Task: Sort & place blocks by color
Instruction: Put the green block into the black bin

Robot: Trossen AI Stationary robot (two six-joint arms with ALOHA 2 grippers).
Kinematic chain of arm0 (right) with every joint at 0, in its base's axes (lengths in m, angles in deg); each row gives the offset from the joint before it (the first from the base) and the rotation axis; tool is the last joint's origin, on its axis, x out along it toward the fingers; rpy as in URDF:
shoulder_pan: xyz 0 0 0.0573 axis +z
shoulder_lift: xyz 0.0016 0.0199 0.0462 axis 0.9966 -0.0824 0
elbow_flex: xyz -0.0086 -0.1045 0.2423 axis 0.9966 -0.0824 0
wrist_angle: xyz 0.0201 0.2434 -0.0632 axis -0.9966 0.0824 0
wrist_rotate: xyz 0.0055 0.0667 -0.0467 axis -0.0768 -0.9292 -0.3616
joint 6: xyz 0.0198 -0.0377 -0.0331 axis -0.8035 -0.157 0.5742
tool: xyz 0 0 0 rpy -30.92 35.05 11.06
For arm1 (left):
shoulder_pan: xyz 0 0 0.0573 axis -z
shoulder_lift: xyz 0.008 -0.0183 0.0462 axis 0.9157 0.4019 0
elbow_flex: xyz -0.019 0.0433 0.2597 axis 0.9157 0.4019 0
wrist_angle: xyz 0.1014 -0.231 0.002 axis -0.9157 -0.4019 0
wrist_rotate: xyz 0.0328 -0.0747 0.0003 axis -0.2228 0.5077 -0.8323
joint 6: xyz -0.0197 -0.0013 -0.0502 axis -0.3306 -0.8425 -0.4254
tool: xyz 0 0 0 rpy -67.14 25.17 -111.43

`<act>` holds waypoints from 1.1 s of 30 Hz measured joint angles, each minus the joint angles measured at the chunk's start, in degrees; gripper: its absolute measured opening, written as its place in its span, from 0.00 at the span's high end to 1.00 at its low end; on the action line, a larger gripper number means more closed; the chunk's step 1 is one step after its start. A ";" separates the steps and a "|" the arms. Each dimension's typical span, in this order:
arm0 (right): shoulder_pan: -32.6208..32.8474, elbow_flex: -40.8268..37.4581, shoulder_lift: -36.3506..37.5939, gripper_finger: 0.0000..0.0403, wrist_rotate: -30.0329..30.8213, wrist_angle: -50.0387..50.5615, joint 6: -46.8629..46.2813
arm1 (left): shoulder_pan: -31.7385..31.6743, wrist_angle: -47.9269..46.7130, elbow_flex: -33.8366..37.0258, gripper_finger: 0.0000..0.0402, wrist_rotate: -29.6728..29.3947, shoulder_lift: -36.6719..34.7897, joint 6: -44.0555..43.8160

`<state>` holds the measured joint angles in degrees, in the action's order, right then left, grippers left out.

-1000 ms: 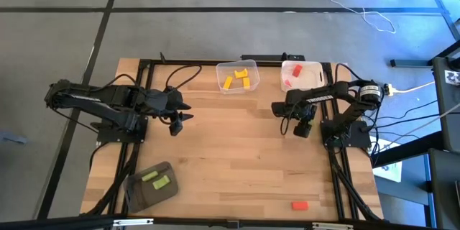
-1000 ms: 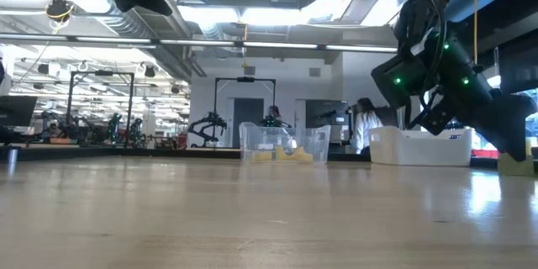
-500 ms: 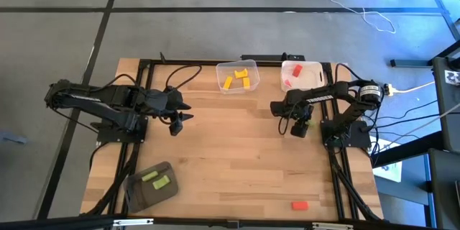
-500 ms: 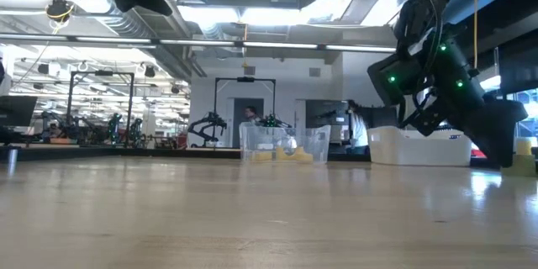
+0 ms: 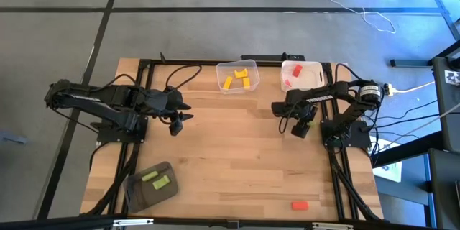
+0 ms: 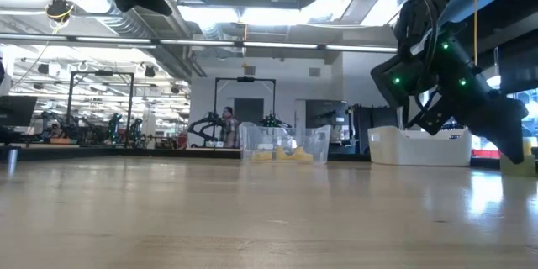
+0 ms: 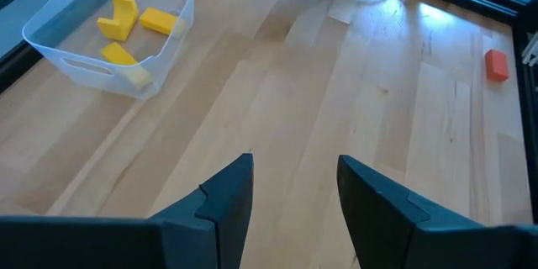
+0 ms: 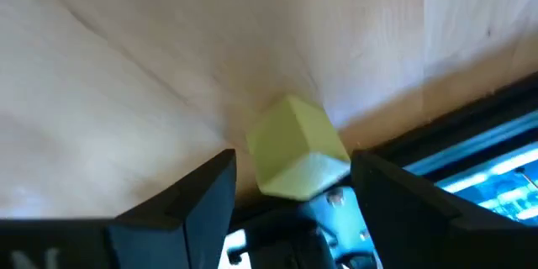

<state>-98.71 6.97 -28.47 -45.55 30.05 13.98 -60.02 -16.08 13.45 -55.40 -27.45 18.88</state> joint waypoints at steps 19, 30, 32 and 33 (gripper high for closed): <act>0.00 -1.75 0.00 0.41 -0.04 -2.02 -16.62 | 0.00 0.02 0.00 0.59 0.00 0.00 -0.04; 0.10 -1.49 -0.02 0.41 -1.84 -1.35 -3.38 | 0.00 0.02 0.00 0.59 0.00 0.00 -0.09; 0.36 -0.84 -0.02 0.41 -1.93 -0.38 1.35 | 0.00 0.00 0.00 0.59 0.00 0.00 -0.07; 0.48 -0.47 -0.02 0.41 -1.94 0.25 3.31 | 0.00 0.00 0.00 0.59 0.00 0.00 0.04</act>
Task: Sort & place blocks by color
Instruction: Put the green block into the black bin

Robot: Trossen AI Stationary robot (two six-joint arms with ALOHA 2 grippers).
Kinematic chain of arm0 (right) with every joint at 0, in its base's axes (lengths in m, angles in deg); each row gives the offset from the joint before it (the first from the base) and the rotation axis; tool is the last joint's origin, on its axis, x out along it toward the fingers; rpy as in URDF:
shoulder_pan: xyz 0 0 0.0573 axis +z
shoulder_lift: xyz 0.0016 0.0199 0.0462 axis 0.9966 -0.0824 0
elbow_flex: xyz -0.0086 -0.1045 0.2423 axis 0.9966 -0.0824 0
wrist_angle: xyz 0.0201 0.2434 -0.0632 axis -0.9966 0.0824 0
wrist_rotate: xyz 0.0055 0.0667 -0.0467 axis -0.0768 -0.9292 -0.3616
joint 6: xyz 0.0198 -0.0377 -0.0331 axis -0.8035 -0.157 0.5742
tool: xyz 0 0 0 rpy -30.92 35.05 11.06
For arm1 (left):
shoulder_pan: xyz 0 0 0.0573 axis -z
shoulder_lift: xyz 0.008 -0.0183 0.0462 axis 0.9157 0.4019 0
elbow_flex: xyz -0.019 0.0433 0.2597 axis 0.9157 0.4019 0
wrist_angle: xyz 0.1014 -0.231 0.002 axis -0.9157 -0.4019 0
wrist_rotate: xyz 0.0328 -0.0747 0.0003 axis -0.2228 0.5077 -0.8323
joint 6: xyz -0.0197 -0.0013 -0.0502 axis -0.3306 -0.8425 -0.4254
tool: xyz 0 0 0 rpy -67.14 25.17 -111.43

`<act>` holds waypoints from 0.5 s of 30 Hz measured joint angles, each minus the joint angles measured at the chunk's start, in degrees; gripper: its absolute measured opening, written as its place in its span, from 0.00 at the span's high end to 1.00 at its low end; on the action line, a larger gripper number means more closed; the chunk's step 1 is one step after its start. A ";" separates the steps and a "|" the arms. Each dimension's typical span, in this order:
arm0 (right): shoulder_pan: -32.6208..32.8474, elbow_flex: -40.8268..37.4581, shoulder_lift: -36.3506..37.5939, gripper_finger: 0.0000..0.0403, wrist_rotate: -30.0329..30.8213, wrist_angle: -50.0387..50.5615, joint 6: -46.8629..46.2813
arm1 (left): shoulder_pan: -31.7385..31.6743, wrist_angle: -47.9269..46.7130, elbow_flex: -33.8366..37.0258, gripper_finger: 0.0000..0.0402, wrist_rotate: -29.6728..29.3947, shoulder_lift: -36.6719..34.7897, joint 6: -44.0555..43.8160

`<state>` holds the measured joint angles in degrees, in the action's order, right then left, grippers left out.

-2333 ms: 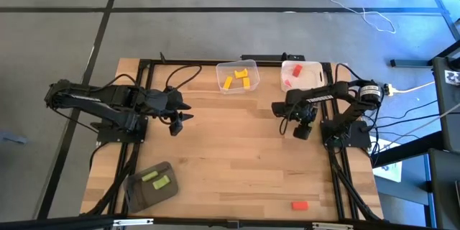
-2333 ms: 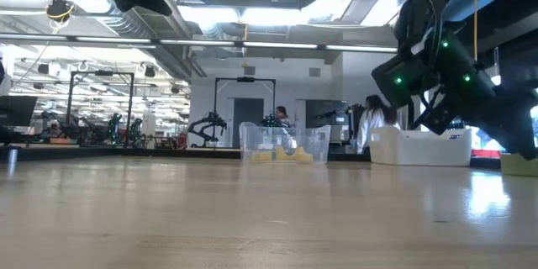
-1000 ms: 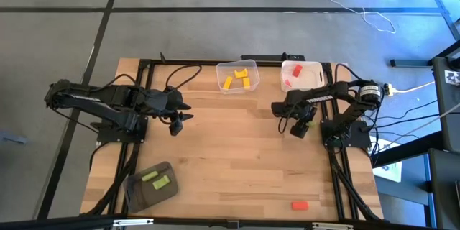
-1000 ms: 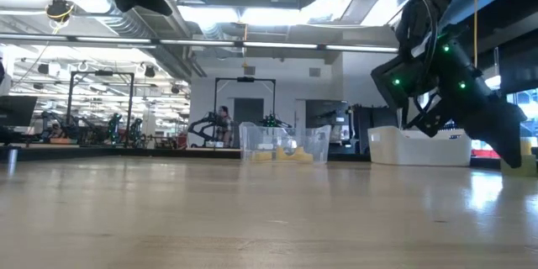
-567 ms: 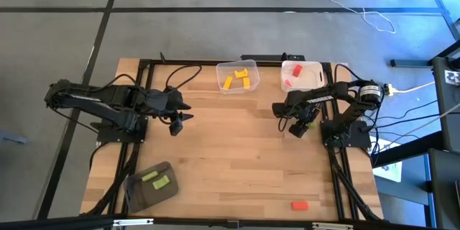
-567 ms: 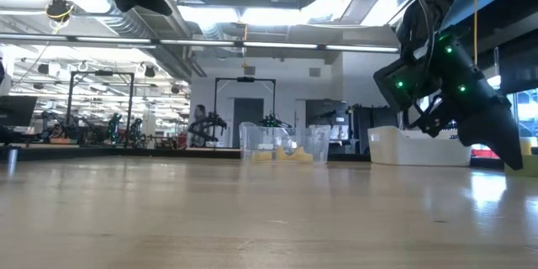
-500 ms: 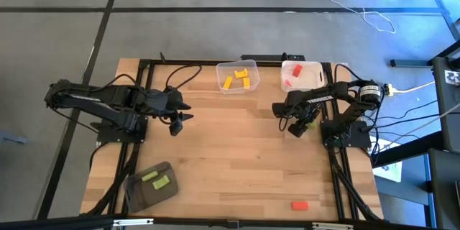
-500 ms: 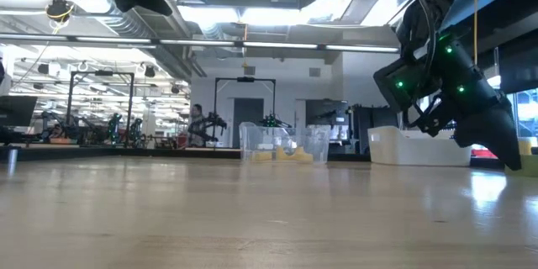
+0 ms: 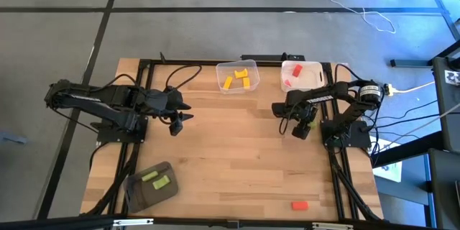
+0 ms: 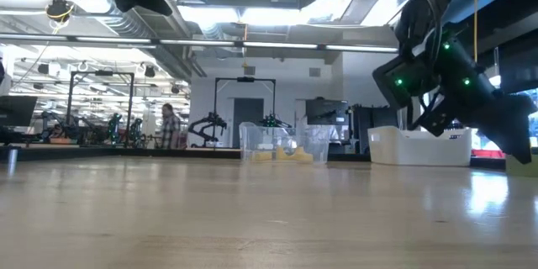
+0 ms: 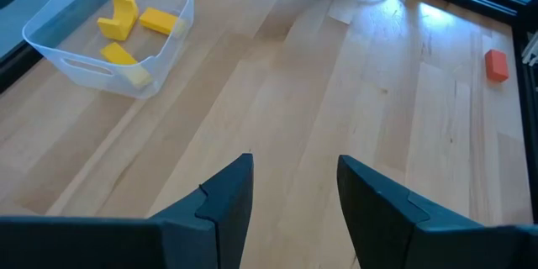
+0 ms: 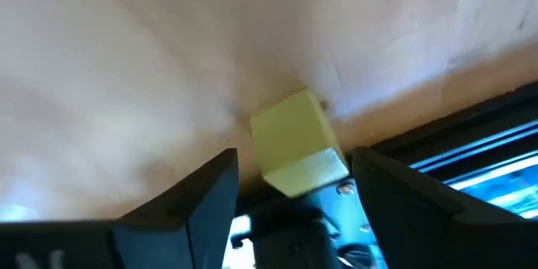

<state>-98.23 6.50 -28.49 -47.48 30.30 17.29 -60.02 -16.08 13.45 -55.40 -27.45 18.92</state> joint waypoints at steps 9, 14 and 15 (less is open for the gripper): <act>0.07 0.73 0.00 0.41 -0.01 1.46 5.84 | 0.00 0.00 0.00 0.59 0.00 0.00 -0.26; 0.07 -1.14 0.00 0.41 -0.01 1.01 5.36 | 0.00 0.00 0.00 0.59 0.00 0.00 -0.28; 0.07 -1.67 0.00 0.41 -0.01 0.82 5.28 | 0.00 0.00 0.00 0.59 0.00 0.00 -0.28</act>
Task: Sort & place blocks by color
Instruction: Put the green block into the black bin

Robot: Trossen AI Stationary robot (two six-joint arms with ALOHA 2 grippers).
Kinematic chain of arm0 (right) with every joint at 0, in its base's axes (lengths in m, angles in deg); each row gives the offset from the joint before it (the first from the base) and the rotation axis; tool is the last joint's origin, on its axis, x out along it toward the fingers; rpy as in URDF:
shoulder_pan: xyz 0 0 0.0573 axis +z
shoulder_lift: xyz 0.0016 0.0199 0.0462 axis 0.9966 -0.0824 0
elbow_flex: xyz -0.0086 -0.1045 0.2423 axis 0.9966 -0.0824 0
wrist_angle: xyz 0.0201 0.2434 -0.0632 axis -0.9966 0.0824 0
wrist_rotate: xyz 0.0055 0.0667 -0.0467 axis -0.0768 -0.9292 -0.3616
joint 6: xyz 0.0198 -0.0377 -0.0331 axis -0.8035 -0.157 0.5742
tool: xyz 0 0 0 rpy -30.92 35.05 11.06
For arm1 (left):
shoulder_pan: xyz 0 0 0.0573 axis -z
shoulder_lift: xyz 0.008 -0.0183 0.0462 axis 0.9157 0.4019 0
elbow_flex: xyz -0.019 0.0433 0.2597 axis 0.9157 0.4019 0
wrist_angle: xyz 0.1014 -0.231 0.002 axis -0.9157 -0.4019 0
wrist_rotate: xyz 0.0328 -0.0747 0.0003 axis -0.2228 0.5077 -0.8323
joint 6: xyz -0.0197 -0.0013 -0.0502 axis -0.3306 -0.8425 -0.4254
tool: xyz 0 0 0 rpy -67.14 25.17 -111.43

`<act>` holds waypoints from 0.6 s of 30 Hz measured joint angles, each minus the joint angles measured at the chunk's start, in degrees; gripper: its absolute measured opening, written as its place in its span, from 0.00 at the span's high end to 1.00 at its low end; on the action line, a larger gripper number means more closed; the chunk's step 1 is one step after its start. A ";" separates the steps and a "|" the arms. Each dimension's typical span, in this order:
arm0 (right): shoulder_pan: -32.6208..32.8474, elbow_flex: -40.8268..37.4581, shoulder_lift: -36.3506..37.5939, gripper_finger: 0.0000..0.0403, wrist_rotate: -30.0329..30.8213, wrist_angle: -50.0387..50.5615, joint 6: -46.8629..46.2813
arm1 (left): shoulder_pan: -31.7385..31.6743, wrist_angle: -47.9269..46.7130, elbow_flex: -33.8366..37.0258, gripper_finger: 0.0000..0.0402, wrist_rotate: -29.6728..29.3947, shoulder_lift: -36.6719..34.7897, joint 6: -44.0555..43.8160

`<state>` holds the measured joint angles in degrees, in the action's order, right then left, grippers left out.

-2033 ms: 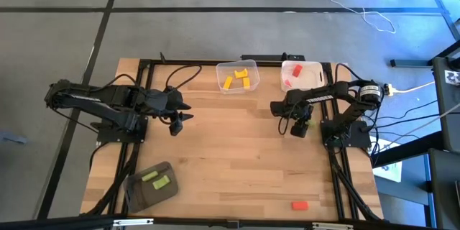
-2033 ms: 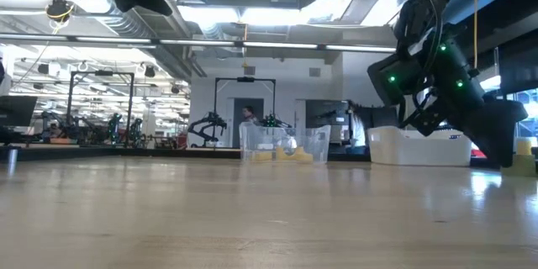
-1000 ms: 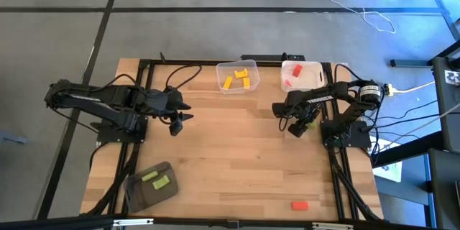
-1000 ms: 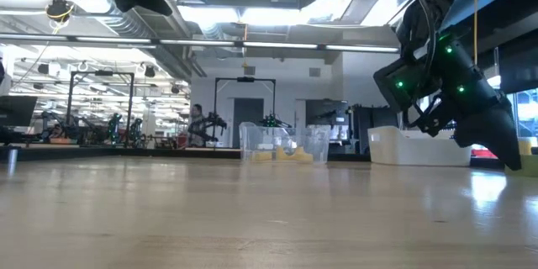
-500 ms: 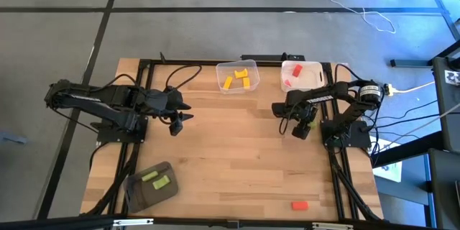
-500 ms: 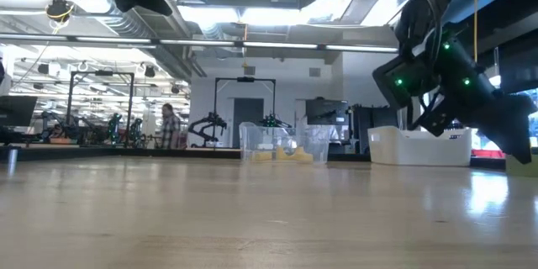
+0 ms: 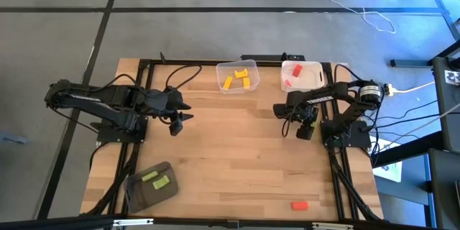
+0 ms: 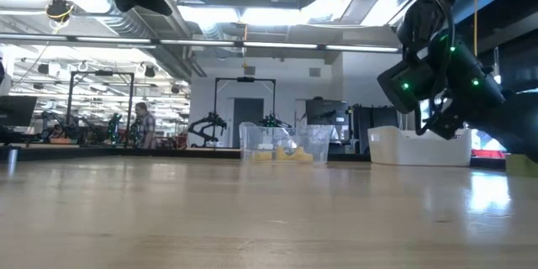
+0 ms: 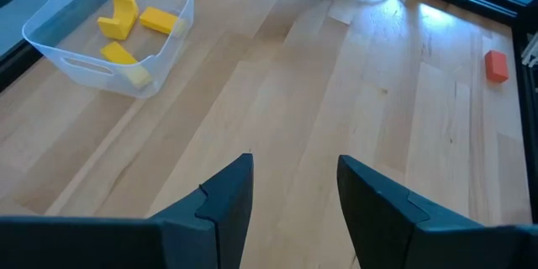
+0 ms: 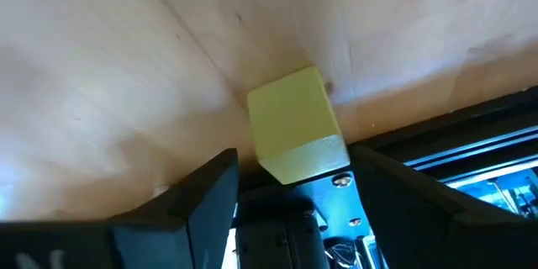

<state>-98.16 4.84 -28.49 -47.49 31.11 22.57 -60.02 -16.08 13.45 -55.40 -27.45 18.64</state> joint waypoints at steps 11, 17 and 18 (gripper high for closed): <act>0.02 -2.14 0.00 0.41 0.37 -7.36 -1.21 | 0.00 0.02 0.00 0.59 0.00 -0.02 -0.04; 0.02 -2.16 0.00 0.41 0.39 -7.43 -1.21 | 0.00 0.02 0.02 0.59 0.00 -0.02 -0.07; 0.02 -2.16 0.00 0.41 0.37 -7.43 -1.21 | 0.00 0.02 0.02 0.59 0.00 -0.02 -0.07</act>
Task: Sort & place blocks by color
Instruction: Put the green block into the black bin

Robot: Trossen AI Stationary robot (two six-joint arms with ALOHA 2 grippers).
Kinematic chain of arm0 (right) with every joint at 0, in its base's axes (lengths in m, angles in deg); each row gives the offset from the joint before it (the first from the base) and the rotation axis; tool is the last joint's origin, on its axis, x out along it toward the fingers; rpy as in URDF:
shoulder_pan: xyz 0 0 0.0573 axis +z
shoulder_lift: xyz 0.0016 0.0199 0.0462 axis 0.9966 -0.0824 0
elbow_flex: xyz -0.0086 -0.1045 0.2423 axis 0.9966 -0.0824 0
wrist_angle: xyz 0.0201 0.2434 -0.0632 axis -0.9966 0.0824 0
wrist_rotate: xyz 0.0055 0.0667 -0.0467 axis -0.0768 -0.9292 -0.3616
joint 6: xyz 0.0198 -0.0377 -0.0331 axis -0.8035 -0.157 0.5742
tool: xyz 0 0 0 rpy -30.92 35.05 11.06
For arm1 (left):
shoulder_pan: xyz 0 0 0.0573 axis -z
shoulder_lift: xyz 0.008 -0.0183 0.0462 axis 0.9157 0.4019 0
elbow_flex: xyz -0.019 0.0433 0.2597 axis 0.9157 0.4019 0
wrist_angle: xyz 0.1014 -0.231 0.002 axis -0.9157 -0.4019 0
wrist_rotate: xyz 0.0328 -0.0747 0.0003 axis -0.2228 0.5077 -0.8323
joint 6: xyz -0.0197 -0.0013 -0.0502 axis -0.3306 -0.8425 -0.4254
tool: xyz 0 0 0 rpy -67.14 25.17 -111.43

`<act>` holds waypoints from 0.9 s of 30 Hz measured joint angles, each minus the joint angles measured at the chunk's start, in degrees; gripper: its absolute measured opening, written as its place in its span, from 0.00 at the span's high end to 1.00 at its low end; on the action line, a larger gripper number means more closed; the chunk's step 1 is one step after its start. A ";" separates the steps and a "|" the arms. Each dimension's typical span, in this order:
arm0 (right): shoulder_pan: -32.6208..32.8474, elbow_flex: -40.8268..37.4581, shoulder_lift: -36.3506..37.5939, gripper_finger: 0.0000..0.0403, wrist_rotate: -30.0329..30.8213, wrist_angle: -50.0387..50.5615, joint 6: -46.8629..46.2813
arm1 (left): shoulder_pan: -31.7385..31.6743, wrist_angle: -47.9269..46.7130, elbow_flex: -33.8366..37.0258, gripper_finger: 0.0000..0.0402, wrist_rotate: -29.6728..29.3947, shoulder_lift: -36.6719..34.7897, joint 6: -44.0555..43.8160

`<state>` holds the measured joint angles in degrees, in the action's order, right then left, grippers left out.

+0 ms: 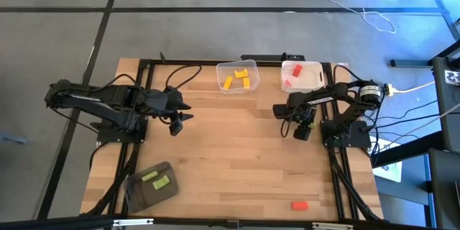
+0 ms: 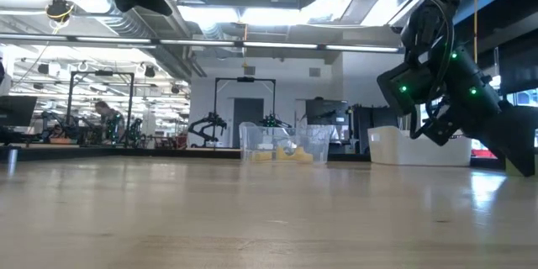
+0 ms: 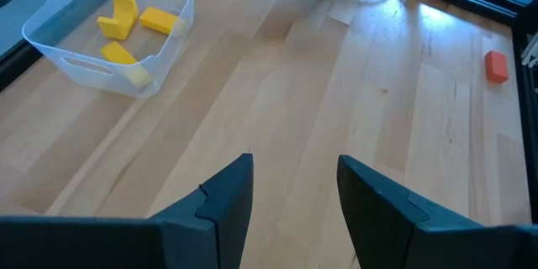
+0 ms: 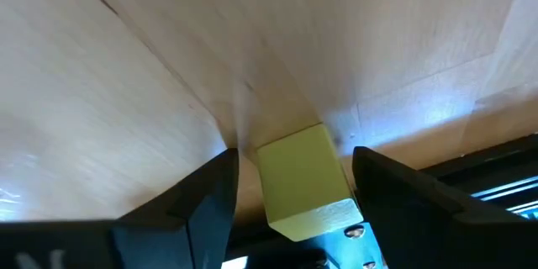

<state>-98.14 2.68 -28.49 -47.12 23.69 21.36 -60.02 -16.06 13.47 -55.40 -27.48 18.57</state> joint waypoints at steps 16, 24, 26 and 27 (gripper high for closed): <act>0.00 0.04 -0.01 0.74 -1.16 -1.92 -0.45 | 0.00 -0.02 0.00 0.59 0.00 0.00 -0.02; -0.02 3.80 0.00 0.79 -2.03 -3.97 -1.74 | 0.00 -0.04 0.00 0.59 0.00 0.00 0.05; -0.02 4.76 0.00 0.80 -2.03 -3.87 -2.20 | 0.00 -0.04 0.00 0.59 0.00 0.00 0.07; -0.02 5.26 0.00 0.80 -2.02 -3.86 -2.27 | 0.00 -0.04 -0.01 0.59 0.00 0.00 0.07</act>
<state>-98.16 7.94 -28.49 -49.14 19.82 19.09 -60.02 -16.10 13.46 -55.40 -27.48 18.64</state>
